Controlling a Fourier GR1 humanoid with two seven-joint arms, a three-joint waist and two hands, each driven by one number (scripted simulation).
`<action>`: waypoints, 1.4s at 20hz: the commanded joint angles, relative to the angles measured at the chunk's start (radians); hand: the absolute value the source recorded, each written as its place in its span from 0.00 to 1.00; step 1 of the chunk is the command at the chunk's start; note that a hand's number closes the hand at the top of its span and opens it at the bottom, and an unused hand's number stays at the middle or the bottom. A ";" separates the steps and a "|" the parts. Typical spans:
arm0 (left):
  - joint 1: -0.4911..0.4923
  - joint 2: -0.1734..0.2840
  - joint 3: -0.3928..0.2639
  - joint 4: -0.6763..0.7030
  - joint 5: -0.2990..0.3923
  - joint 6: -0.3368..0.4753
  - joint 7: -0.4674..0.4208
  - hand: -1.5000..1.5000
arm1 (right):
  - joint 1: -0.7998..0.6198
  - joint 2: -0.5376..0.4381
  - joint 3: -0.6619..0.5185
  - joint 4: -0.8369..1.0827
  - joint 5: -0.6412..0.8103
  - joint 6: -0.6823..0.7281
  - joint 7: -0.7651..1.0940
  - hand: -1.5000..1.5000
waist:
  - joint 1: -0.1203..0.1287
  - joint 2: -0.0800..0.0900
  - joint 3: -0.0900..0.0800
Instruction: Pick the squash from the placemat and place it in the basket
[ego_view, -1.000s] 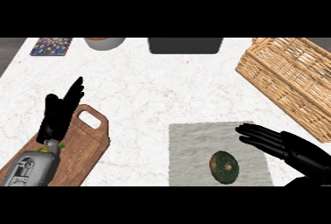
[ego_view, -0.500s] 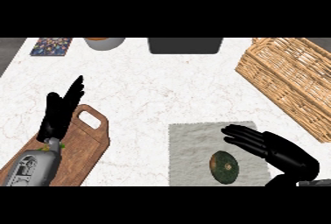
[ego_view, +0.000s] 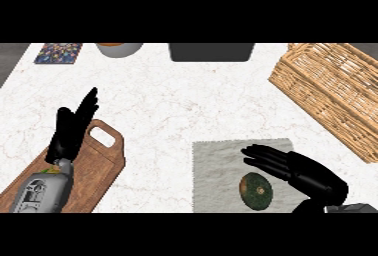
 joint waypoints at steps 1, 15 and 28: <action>-0.033 0.008 0.046 0.019 0.007 -0.030 0.012 0.50 | -0.004 0.026 0.010 0.070 0.061 -0.017 -0.036 0.00 | 0.000 0.000 0.000; -0.018 -0.027 0.075 -0.003 -0.012 -0.078 0.030 0.50 | 0.037 0.110 0.055 0.091 0.163 -0.070 -0.050 0.00 | -0.001 0.000 0.000; -0.014 -0.057 0.055 0.014 -0.065 -0.031 0.003 0.50 | 0.009 0.075 0.105 0.068 0.510 -0.235 0.155 1.00 | -0.008 -0.004 -0.002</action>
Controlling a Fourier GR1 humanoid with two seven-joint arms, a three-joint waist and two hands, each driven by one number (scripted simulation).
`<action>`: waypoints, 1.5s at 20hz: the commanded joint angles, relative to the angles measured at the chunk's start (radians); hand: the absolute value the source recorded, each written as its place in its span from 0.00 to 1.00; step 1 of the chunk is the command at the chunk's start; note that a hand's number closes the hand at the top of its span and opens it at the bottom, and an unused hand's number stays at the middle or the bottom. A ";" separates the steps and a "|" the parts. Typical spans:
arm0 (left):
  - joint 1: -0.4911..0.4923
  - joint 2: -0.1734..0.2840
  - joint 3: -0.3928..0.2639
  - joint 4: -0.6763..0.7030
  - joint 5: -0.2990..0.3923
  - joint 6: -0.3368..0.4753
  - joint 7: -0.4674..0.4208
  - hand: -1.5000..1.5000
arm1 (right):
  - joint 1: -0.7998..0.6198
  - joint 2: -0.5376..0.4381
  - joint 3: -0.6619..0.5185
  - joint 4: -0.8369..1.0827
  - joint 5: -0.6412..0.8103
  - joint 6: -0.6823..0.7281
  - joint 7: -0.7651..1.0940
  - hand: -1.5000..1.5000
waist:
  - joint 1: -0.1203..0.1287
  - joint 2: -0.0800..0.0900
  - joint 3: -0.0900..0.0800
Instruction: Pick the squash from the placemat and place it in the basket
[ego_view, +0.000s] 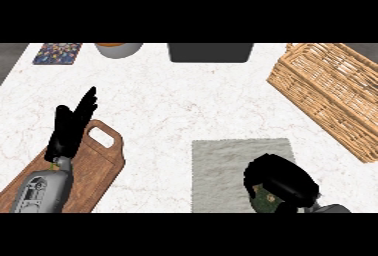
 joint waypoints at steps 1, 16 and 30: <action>-0.012 0.023 0.021 0.005 0.008 -0.010 0.021 0.50 | -0.006 -0.004 0.033 -0.038 0.195 0.012 0.257 1.00 | -0.005 0.002 0.007; 0.010 -0.007 0.009 -0.017 -0.007 0.003 0.008 0.50 | 0.122 0.091 -0.017 -0.455 0.039 0.271 0.378 1.00 | -0.011 0.002 0.009; 0.022 -0.003 0.010 -0.021 -0.006 -0.007 -0.004 0.50 | -0.125 0.279 -0.399 -0.871 -0.646 0.562 0.940 1.00 | 0.000 0.006 0.007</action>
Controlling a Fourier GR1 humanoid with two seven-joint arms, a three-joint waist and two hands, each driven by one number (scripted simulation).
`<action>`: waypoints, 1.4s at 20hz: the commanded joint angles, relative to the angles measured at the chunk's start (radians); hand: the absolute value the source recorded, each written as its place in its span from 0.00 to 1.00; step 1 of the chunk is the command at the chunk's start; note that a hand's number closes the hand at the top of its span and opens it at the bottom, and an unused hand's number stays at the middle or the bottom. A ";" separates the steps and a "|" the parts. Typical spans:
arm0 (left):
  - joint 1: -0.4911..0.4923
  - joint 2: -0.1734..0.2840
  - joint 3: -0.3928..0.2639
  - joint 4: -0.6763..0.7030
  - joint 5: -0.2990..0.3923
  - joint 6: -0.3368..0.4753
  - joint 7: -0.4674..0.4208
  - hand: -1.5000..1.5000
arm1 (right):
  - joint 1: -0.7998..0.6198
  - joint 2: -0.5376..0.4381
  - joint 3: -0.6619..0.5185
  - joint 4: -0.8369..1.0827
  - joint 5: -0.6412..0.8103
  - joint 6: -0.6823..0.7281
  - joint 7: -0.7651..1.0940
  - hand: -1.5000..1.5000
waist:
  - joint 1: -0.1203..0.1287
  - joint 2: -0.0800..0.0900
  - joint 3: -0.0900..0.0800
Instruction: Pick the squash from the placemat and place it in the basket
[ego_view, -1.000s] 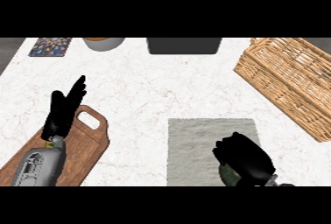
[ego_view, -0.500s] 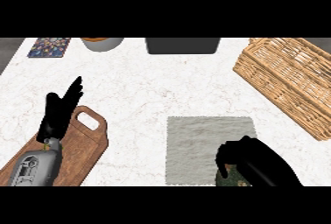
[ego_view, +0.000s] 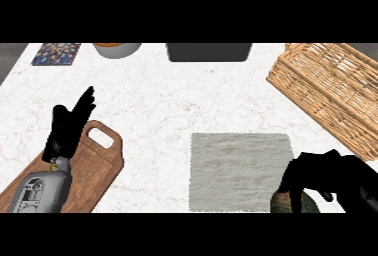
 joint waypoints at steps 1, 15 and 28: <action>0.023 0.004 -0.007 -0.006 0.005 -0.021 0.003 0.50 | -0.120 0.012 -0.113 -0.117 -0.215 0.058 0.247 1.00 | 0.005 -0.002 -0.001; -0.010 0.046 0.047 0.063 0.023 -0.040 -0.049 0.50 | -0.803 -0.357 -0.374 0.216 -0.388 0.107 0.678 1.00 | 0.001 0.001 -0.001; -0.043 0.000 -0.003 0.005 -0.002 -0.025 0.000 0.50 | -0.808 -0.751 -0.330 0.797 -0.028 -0.013 0.110 1.00 | 0.034 0.015 0.003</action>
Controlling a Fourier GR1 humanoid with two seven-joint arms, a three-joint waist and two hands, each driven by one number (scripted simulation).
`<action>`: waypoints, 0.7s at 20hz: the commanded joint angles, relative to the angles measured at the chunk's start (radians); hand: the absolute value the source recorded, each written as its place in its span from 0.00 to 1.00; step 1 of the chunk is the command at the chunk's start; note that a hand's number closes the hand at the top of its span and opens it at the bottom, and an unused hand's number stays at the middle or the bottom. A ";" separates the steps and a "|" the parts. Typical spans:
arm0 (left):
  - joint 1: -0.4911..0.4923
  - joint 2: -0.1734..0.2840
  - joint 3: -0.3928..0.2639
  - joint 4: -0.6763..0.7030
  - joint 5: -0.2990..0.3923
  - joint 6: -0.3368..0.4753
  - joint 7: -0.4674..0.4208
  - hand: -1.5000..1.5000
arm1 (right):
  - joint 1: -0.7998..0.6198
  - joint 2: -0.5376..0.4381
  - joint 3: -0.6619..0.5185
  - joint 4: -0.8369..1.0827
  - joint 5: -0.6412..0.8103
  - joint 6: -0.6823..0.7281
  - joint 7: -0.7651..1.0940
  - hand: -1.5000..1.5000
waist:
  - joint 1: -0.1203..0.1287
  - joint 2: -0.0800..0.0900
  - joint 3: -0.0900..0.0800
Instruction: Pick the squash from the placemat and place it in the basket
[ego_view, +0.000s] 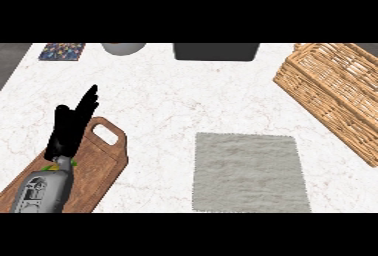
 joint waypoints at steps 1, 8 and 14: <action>0.029 0.004 0.002 0.004 0.007 -0.017 -0.014 0.50 | 0.059 -0.101 0.008 0.200 0.113 -0.100 -0.258 1.00 | 0.006 0.003 0.001; -0.012 -0.012 0.009 0.077 -0.002 -0.003 -0.048 0.50 | 0.011 -0.148 0.065 0.517 0.172 -0.229 -0.579 1.00 | -0.001 -0.001 0.000; -0.058 0.021 0.036 0.100 0.006 -0.025 -0.048 0.50 | 0.012 -0.120 0.122 0.725 0.269 -0.379 -0.750 1.00 | -0.001 0.000 0.000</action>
